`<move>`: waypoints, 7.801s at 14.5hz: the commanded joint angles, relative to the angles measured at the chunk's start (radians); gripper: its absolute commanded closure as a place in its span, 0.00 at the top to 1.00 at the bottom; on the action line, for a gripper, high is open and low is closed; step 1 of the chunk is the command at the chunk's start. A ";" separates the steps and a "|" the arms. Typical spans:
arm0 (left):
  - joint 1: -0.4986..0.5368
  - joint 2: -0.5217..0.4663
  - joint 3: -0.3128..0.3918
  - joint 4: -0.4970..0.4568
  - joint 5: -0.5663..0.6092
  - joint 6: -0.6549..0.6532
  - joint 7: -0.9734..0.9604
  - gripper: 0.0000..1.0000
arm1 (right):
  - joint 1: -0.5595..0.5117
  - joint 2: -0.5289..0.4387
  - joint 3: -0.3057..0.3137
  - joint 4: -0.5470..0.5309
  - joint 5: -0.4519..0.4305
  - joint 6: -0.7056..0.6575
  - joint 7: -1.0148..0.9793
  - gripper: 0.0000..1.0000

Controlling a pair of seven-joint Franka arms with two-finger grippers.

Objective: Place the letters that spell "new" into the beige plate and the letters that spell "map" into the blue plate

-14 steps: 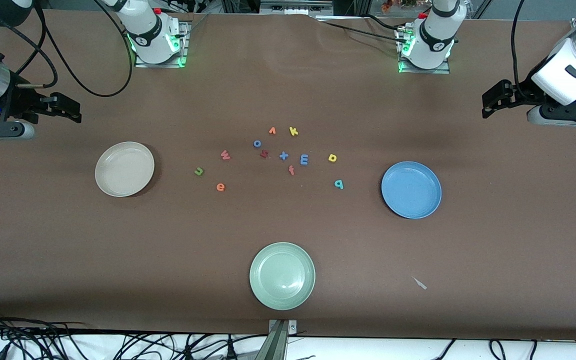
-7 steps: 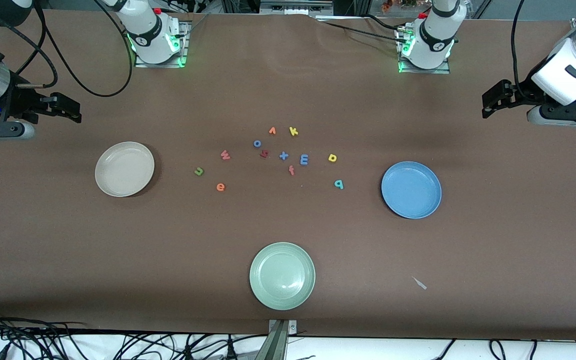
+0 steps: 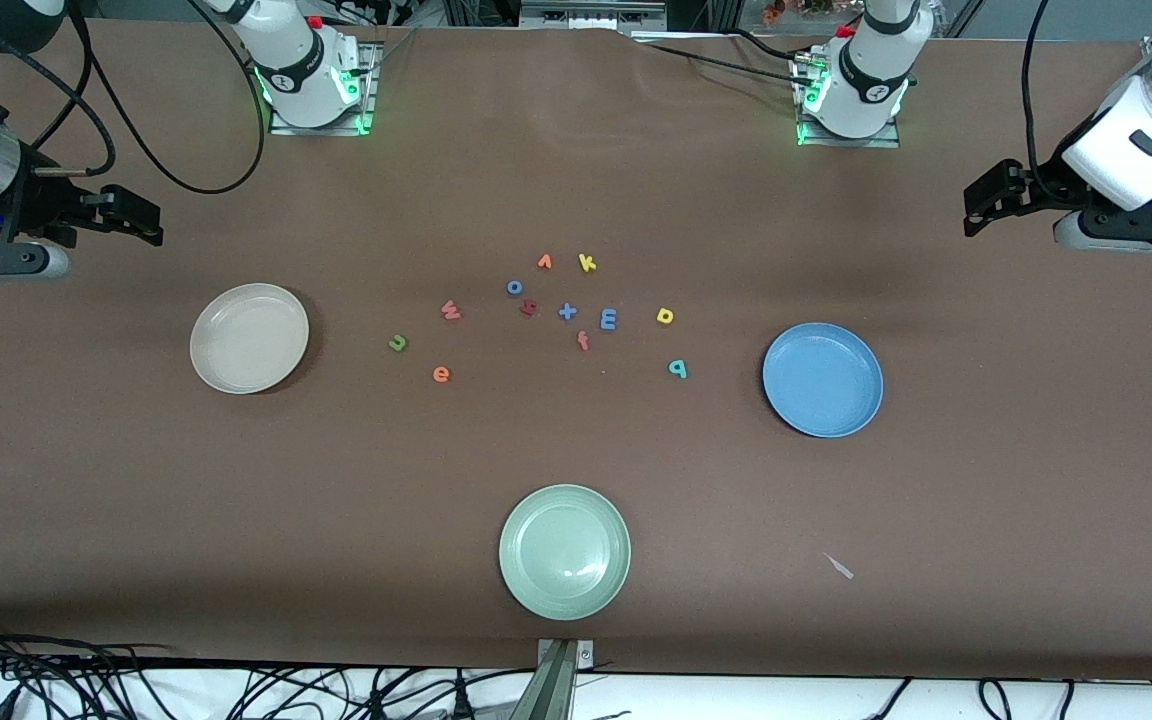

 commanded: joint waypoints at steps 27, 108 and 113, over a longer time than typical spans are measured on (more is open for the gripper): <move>-0.002 0.017 -0.007 0.036 0.024 -0.024 0.010 1.00 | -0.009 -0.007 0.009 -0.002 -0.011 -0.005 0.003 1.00; -0.204 0.515 -0.059 0.182 0.004 0.115 -0.165 1.00 | 0.268 0.348 0.046 -0.588 0.004 1.071 -0.478 1.00; -0.276 0.636 -0.058 0.182 -0.006 0.221 -0.183 1.00 | 0.258 0.382 0.045 -0.582 -0.002 1.075 -0.564 0.99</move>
